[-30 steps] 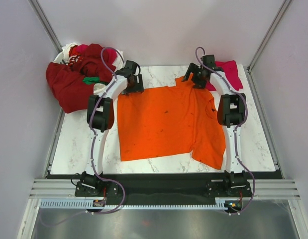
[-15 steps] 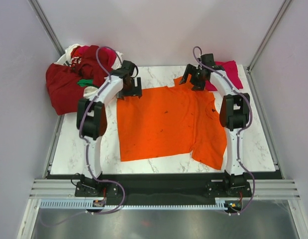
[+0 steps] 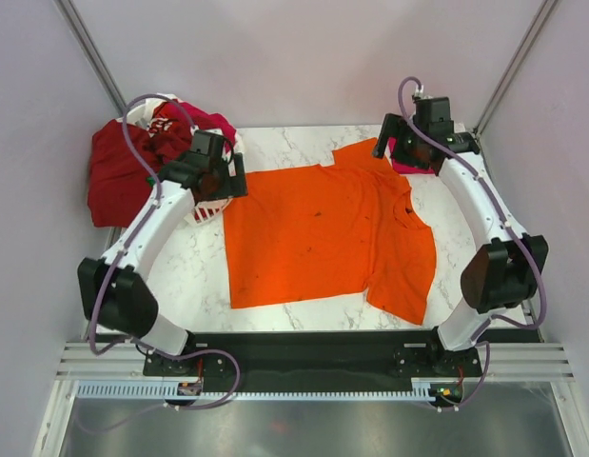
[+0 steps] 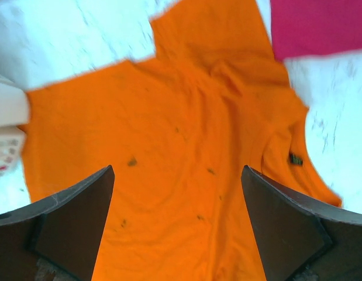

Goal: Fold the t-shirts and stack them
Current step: Flatten the tshirt out

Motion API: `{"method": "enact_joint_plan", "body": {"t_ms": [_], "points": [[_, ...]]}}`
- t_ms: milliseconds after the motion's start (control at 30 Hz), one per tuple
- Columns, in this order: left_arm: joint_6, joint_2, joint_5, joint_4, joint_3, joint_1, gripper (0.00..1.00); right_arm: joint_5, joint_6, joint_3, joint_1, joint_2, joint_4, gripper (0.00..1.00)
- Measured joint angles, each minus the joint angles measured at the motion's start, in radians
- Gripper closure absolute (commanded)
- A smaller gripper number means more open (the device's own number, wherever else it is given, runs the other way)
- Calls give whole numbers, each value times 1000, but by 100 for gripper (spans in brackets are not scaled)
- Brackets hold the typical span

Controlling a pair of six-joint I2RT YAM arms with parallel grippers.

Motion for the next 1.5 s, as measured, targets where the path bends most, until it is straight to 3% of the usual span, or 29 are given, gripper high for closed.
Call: {"method": "enact_joint_plan", "body": {"t_ms": [233,400,600,833,1033,1267,1367,1500], "points": [[0,178,5,-4,-48,-11,2,-25,0,-260,19,3,6,2],[2,301,11,1,63,-25,2,-37,-6,-301,38,-17,14,2],[21,510,28,-3,323,14,2,-38,-15,-301,37,-55,34,2],[82,840,87,-53,856,46,0,-53,-19,-301,37,-50,42,2],[102,959,168,-73,1096,72,0,-63,-21,-301,42,-13,56,2],[102,875,195,-64,1081,95,0,-62,-22,-301,67,3,61,2],[102,710,154,-61,932,93,1,-56,-23,-301,85,2,64,2],[77,402,106,-18,610,73,5,-52,-16,-301,109,-11,65,2]]}}
